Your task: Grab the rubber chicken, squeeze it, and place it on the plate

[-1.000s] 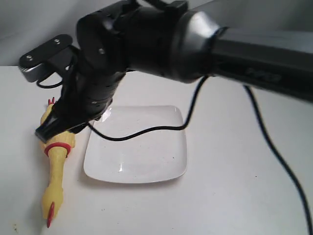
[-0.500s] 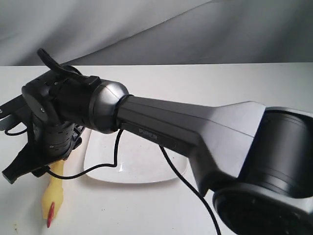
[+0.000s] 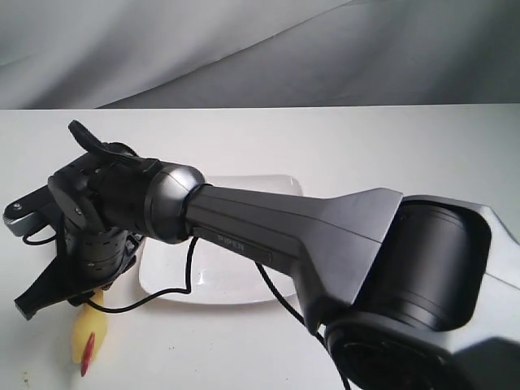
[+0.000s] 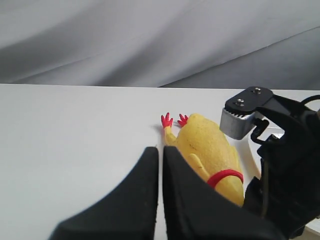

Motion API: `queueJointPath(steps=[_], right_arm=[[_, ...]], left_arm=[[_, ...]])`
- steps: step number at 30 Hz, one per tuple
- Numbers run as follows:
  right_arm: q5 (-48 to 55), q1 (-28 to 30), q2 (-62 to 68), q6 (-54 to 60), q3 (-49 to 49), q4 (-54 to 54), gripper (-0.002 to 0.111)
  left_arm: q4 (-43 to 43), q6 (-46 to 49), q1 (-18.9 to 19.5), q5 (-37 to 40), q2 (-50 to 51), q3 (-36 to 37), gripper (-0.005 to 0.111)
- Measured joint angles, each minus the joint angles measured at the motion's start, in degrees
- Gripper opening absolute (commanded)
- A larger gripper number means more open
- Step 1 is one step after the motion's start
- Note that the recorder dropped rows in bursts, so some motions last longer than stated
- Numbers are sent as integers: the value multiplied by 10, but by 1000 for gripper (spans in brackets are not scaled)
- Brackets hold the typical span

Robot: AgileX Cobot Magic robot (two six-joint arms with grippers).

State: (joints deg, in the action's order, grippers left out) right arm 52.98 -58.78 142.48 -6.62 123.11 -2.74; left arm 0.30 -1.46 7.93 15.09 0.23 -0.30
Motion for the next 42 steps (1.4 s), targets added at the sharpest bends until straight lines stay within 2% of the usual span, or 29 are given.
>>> queueJointPath(steps=[6, 14, 16, 20, 24, 26, 30, 31, 36, 39, 42], right_arm=[[-6, 0, 0, -2, 0, 10, 0], [17, 0, -44, 17, -1, 74, 0], [40, 0, -88, 29, -1, 97, 0], [149, 0, -238, 98, -1, 153, 0], [170, 7, -347, 128, -28, 158, 0], [171, 18, -412, 132, -75, 144, 0], [169, 54, -536, 133, -260, 137, 0], [150, 65, -573, 133, -329, 136, 0], [-5, 102, -702, 148, -552, 90, 0], [-60, 107, -737, 167, -635, 68, 0], [-84, 107, -739, 171, -659, 68, 0]], left_arm=[[0, 0, 0, 0, 0, 0, 6], [0, 0, 0, 0, 0, 0, 6], [0, 0, 0, 0, 0, 0, 6], [0, 0, 0, 0, 0, 0, 6], [0, 0, 0, 0, 0, 0, 6], [0, 0, 0, 0, 0, 0, 6], [27, 2, 0, -7, 0, 0, 6], [45, 2, 0, -26, 0, 0, 6], [69, 6, 0, -127, 0, 0, 6], [68, -11, 0, -175, 0, 0, 6], [47, -85, 0, -226, 0, 0, 6]])
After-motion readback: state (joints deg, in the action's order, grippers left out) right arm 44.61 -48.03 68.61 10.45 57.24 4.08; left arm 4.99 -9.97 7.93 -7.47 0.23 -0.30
